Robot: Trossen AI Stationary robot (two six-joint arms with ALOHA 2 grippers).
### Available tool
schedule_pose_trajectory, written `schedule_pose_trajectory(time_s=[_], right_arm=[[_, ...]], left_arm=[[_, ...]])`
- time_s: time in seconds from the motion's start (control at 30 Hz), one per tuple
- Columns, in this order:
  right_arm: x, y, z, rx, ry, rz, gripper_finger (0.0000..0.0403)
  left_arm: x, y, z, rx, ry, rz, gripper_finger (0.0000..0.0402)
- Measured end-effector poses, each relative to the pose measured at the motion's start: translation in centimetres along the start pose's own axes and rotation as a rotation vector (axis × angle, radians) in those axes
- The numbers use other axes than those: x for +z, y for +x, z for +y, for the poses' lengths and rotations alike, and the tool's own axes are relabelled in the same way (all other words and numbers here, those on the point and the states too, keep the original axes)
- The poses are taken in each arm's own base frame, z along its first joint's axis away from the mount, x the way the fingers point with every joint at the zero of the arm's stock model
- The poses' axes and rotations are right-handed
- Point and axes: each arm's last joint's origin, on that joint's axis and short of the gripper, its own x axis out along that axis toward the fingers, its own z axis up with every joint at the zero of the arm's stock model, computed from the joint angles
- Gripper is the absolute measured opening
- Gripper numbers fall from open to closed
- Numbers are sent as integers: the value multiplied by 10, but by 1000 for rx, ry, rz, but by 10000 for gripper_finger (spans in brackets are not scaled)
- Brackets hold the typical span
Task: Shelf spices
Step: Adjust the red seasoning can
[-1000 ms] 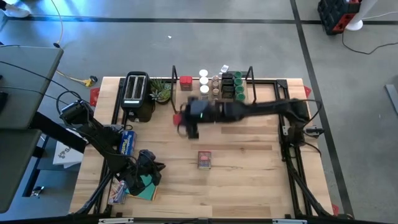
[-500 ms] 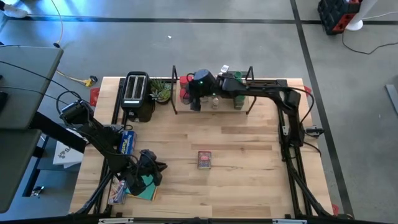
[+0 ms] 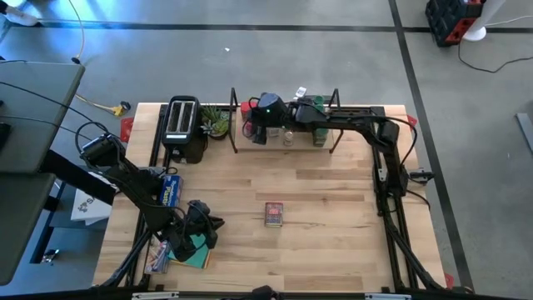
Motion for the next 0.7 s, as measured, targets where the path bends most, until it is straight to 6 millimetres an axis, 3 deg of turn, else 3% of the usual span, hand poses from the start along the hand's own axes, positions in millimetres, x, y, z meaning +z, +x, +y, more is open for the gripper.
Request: schedule_pose_trajectory(time_s=[0.17, 0.27, 0.5, 0.7], right_arm=[[21, -27, 8, -19, 40, -21, 216], [20, -32, 18, 16, 118, 33, 176], [7, -20, 24, 14, 278, 119, 80], [-7, -6, 19, -13, 333, 171, 45]], left_arm=[[0, 0, 0, -1, -2, 0, 58], [0, 0, 0, -1, -1, -3, 58], [2, 2, 0, 2, -13, -13, 58], [4, 4, -1, 2, -18, -18, 58]])
